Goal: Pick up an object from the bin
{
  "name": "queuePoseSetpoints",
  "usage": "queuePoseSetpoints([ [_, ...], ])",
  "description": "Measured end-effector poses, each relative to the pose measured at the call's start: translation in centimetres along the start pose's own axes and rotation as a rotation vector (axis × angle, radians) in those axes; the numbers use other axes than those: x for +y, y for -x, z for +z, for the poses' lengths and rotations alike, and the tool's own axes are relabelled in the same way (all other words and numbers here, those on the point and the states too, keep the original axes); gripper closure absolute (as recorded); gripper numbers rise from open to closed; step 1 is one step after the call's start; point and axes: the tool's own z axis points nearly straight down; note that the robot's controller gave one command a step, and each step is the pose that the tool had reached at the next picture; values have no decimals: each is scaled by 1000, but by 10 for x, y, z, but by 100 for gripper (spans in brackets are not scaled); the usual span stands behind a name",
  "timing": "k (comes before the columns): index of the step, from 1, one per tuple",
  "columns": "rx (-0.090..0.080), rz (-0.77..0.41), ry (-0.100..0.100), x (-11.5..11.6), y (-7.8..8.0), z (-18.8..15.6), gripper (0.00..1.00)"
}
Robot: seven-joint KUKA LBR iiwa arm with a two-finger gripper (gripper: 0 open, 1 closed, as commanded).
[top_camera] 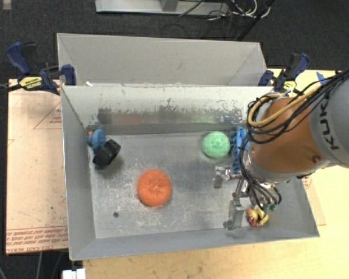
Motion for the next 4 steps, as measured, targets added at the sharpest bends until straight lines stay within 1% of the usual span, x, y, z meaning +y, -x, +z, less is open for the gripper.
queuePoseSetpoints([
  [1, -8, -2, -1, 0, 2, -4, 0],
  [2, -7, -138, 0, -63, 6, 50, 0],
  [3, -3, -242, 1, -77, 8, 9, 0],
  [4, -10, -420, -2, -98, 11, 11, 0],
])
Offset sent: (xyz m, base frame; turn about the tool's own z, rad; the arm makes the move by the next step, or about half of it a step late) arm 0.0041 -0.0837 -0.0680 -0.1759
